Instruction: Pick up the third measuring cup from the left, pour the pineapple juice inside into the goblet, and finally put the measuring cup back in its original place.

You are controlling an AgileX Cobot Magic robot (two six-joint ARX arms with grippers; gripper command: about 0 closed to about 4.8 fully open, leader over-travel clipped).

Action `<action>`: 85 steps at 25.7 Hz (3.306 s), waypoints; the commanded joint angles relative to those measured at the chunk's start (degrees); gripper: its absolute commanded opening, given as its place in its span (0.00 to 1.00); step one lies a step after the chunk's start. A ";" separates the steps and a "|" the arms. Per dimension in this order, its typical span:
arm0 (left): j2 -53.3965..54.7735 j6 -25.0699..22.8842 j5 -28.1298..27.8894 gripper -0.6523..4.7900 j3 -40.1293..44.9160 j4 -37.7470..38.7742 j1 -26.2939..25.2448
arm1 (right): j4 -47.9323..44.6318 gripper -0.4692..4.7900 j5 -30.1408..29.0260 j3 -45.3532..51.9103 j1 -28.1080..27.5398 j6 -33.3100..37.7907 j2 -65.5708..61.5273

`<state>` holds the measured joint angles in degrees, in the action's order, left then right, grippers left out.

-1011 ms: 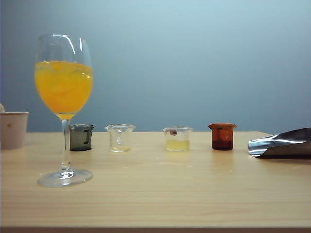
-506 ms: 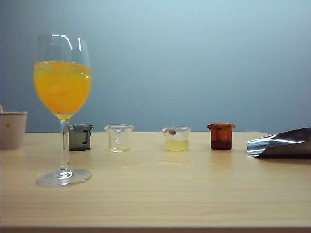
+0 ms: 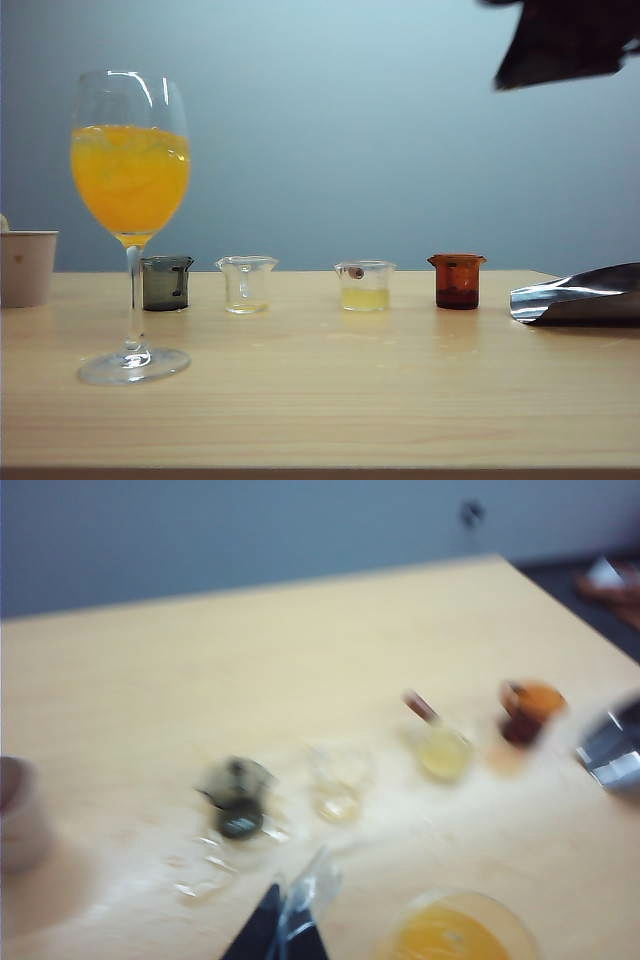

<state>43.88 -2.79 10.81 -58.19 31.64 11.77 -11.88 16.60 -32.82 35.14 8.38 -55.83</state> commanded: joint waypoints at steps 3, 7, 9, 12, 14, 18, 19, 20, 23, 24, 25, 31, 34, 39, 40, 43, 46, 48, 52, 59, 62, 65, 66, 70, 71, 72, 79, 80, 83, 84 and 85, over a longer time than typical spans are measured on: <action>2.08 -0.24 -5.73 0.11 -0.17 -1.70 4.87 | -15.98 0.08 0.17 -0.20 2.49 0.68 -14.97; 3.65 -0.22 -3.82 0.11 -0.17 -2.58 4.90 | -26.95 0.09 -0.24 -0.26 2.49 0.70 -26.34; 3.69 -0.24 -2.84 0.11 -0.17 -2.58 4.90 | -32.09 0.15 -0.20 -0.31 2.43 0.68 -31.71; 3.76 -0.15 1.84 0.11 -0.17 -2.56 4.90 | -41.53 0.92 -0.24 -1.44 1.53 0.63 -42.18; 3.96 1.09 2.56 0.11 -0.15 -2.51 4.90 | -40.72 0.93 -1.38 -3.45 1.18 0.61 -45.40; 4.68 4.02 2.60 0.11 -0.15 -2.40 4.90 | -40.63 1.00 -3.43 -10.73 0.66 0.13 -54.49; 4.76 2.99 1.29 0.11 -0.15 -2.34 4.90 | -40.59 1.00 -3.21 -13.79 0.42 0.11 -57.79; 4.94 2.43 0.81 0.11 -0.15 -2.34 4.90 | -40.61 1.00 -3.39 -15.08 -0.02 0.15 -59.04; 5.38 1.90 0.83 0.11 -0.13 -1.75 4.90 | -40.59 1.00 -3.48 -18.99 -0.92 -0.07 -62.66; 5.44 1.88 0.81 0.11 -0.13 -1.42 4.90 | -40.48 1.00 -3.39 -20.41 -1.25 -0.33 -63.87; 5.44 1.84 0.83 0.11 -0.13 -0.83 4.90 | -40.39 1.00 -3.23 -21.46 -1.44 -0.70 -64.65; 5.42 1.70 0.85 0.11 0.00 2.19 4.90 | -39.65 1.00 -3.87 -29.68 -3.82 -1.53 -70.84; 5.44 1.70 0.85 0.11 0.02 2.27 4.90 | -37.18 1.00 -4.81 -34.10 -4.57 -1.51 -73.57; 5.42 1.68 0.81 0.11 0.07 3.98 4.90 | -35.15 1.00 -5.18 -38.75 -5.40 -1.46 -76.39; 5.44 1.68 0.81 0.11 0.07 4.46 4.90 | -34.38 1.00 -5.09 -38.91 -5.42 -1.31 -76.41; 5.55 1.68 0.81 0.11 0.07 5.57 4.90 | -33.22 1.00 -5.14 -38.86 -5.53 -1.31 -76.50; 5.55 1.68 0.83 0.11 0.07 5.60 4.90 | -32.96 0.69 -5.27 -38.86 -5.53 -0.94 -76.48; 5.53 1.66 0.81 0.11 0.07 5.60 4.90 | -32.94 0.43 -6.43 -38.86 -5.53 -0.94 -76.48; 5.42 -0.11 0.85 0.11 -0.02 6.64 4.90 | -32.87 0.29 -6.45 -38.86 -5.53 -2.32 -75.60; 3.13 0.22 0.81 0.11 -2.29 13.88 4.90 | -24.24 0.29 -15.47 -38.86 -5.42 -3.13 -63.52; 1.62 2.21 1.01 0.11 -5.14 17.88 4.90 | -20.00 0.29 -16.76 -38.86 -4.98 -4.22 -57.72; -2.03 4.09 1.57 0.11 -6.05 21.00 4.90 | -15.21 0.29 -18.23 -38.88 -4.28 -6.29 -50.56; -2.91 4.07 2.47 0.11 -6.05 21.59 4.90 | -14.25 0.29 -18.27 -38.88 -3.80 -7.21 -49.07; -7.76 4.11 3.54 0.11 -6.05 24.68 4.90 | -7.78 0.29 -20.17 -38.86 -0.70 -8.41 -41.99; -8.52 4.09 3.45 0.11 -6.05 24.65 4.90 | -6.54 0.29 -20.26 -38.86 0.22 -8.44 -41.00; -9.38 4.09 3.45 0.11 -6.05 24.61 4.90 | -4.74 0.29 -20.31 -38.86 1.68 -8.44 -39.65; -8.41 1.70 3.48 0.11 -5.95 24.46 4.96 | -2.60 0.29 -19.08 -38.84 9.75 -10.84 -37.75; -7.93 1.44 2.62 0.11 -5.68 24.30 5.92 | -2.23 0.29 -18.27 -38.77 10.69 -13.70 -37.77; -7.32 -0.33 -2.08 0.11 -5.49 24.41 10.88 | -2.01 0.29 -17.20 -38.75 11.76 -18.12 -37.81; -6.60 -0.22 -4.74 0.11 -5.51 24.30 13.35 | -1.77 0.29 -17.16 -38.75 11.76 -19.15 -37.81; -6.60 -0.22 -5.95 0.11 -5.51 24.46 14.19 | -1.64 0.29 -17.16 -38.75 11.76 -19.61 -37.81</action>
<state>37.39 -2.85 7.55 -63.55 56.49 25.15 -12.38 -1.04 -71.44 46.92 -9.98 -94.02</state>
